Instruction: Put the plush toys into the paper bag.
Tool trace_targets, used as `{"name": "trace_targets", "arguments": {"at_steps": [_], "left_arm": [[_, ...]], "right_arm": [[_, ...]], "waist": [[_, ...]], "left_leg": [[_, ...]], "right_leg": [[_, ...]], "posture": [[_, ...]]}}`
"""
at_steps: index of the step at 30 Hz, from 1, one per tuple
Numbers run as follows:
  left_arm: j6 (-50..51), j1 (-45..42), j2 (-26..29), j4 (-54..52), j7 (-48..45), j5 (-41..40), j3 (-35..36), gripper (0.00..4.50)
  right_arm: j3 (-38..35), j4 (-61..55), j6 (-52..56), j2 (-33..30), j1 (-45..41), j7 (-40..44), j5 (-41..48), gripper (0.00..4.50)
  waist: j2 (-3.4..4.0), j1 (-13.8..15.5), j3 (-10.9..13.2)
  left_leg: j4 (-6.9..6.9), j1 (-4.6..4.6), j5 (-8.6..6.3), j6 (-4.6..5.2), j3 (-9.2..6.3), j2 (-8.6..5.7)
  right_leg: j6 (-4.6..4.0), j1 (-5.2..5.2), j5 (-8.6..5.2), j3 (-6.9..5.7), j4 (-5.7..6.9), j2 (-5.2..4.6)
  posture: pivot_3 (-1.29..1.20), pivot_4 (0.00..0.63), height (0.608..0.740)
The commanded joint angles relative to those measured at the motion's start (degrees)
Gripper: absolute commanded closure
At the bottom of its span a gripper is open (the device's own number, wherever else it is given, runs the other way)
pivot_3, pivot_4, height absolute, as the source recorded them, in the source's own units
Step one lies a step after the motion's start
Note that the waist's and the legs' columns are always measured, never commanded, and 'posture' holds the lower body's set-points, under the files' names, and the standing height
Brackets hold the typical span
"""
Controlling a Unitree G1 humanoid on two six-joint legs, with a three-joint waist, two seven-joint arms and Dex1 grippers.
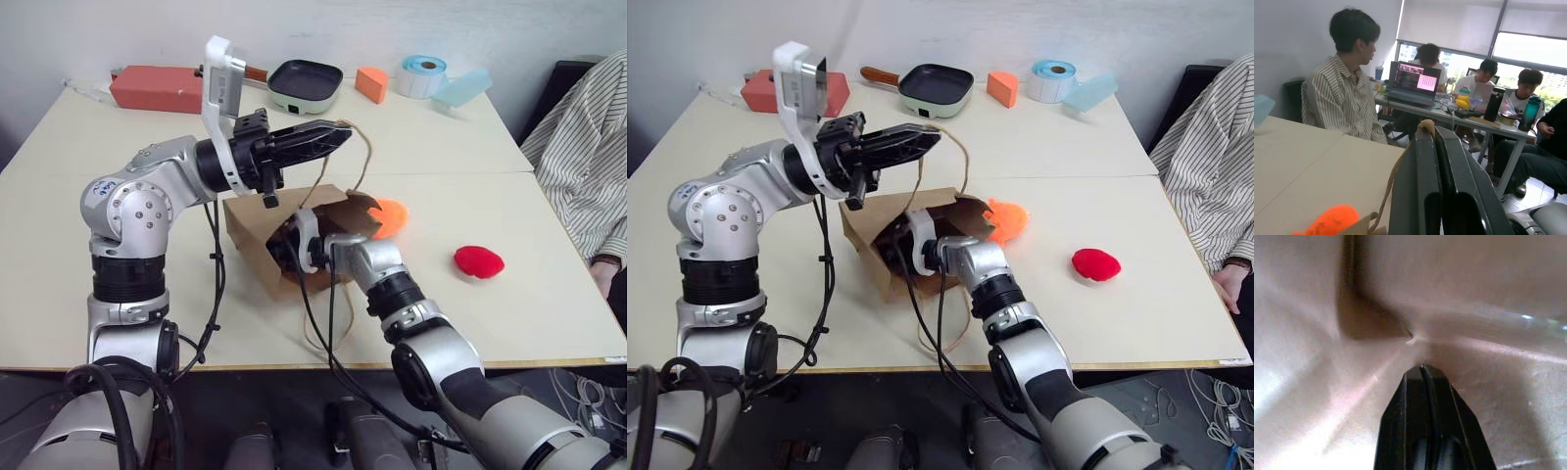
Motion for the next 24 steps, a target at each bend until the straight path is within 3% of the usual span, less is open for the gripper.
{"name": "trace_targets", "arguments": {"at_steps": [1, 5, 10, 16, 22, 24], "left_arm": [[-0.87, -1.91, 1.96, -0.06, 0.46, -0.79, 2.76, 4.5], [-0.69, -2.95, 3.66, 0.78, 0.24, -0.81, 3.44, 4.5], [-1.01, -0.44, 5.88, -0.86, -1.25, 0.35, 1.98, 4.5], [-0.38, 3.38, 8.0, -3.89, -2.61, 0.04, 0.95, 4.5], [-1.12, 3.99, 8.78, -3.22, -3.67, 0.92, -0.22, 4.5], [-0.73, 3.12, 8.81, -2.79, -3.96, 0.75, -0.4, 4.5]], "right_arm": [[9.25, 0.41, -8.6, -3.1, 2.61, 1.17, -9.03, 4.48], [10.5, -1.67, -15.04, -3.75, 3.51, 2.88, -9.67, 4.48], [8.81, -13.72, -19.02, -6.08, 6.63, 4.95, -8.1, 4.48], [6.98, -30.65, -12.43, -14.41, 12.38, 4.89, -8.92, 4.48], [2.89, -52.66, -6.87, -23.02, 21.68, 8.33, -2.96, 4.48], [-3.42, -61.81, -1.08, -26.27, 26.92, 8.27, 2.52, 4.48]], "waist": [[0.0, -0.03, 0.0], [-0.01, 0.08, 0.0], [0.0, 0.08, 0.0], [0.01, 0.35, 0.01], [0.01, 0.62, 0.02], [0.01, 1.04, 0.02]], "left_leg": [[0.0, 0.0, 0.0, 0.0, 0.02, -0.01], [0.0, 0.04, 0.0, 0.0, 0.0, -0.01], [-0.02, -0.01, 0.0, 0.0, -0.03, 0.0], [-0.03, -0.06, 0.0, 0.0, -0.1, 0.0], [-0.06, -0.1, 0.0, 0.0, -0.15, -0.01], [-0.09, -0.1, -0.01, 0.0, -0.15, -0.02]], "right_leg": [[0.0, 0.0, 0.0, 0.02, 0.01, 0.0], [0.0, 0.03, 0.0, 0.0, 0.0, 0.0], [0.0, 0.01, 0.0, -0.03, -0.06, 0.0], [0.0, 0.0, 0.0, -0.04, -0.1, 0.0], [0.0, 0.0, 0.0, -0.04, -0.16, 0.0], [0.0, 0.0, 0.0, -0.04, -0.17, 0.01]], "posture": [[0.0, 0.15, 0.74], [0.0, 0.15, 0.74], [0.0, 0.15, 0.74], [0.0, 0.15, 0.74], [0.0, 0.15, 0.74], [0.0, 0.15, 0.74]]}}
